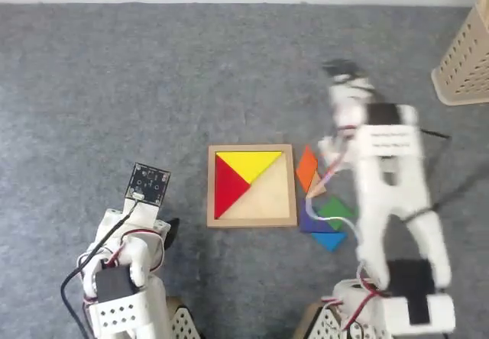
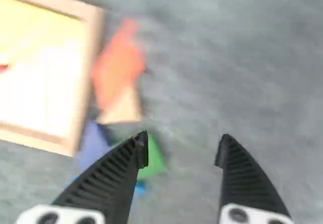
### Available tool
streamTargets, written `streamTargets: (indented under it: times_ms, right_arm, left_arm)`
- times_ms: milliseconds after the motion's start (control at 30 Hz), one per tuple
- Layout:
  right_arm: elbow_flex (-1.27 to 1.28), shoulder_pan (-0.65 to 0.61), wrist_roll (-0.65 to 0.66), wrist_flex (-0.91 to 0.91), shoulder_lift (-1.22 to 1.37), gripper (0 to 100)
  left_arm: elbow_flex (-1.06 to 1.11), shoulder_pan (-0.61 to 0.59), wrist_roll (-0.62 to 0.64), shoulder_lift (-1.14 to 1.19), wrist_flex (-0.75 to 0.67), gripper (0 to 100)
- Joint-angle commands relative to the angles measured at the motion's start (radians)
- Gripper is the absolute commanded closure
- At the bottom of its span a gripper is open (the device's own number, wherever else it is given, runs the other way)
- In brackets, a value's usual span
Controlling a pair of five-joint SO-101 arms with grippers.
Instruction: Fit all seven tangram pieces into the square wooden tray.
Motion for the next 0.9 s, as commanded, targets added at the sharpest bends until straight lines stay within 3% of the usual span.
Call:
streamTargets:
  times_ms: [0,267,400,667,867]
  right_arm:
    - [-0.028,-0.151,-0.063,-0.071,0.054,73.4]
    - [-0.029,-0.268,-0.086,-0.213,0.220,73.4]
    - [-0.029,-0.288,-0.169,-0.249,0.260,73.4]
    - [-0.028,-0.280,-0.180,-0.255,0.277,73.4]
    - [-0.029,-0.174,-0.180,-0.280,0.271,73.4]
  left_arm:
    - [-0.013,0.002,0.006,-0.017,0.002,70]
    - [-0.013,0.002,0.006,-0.017,0.002,70]
    - [-0.013,0.002,0.006,-0.017,0.002,70]
    - [-0.013,0.002,0.006,-0.017,0.002,70]
    - [-0.013,0.002,0.006,-0.017,0.002,70]
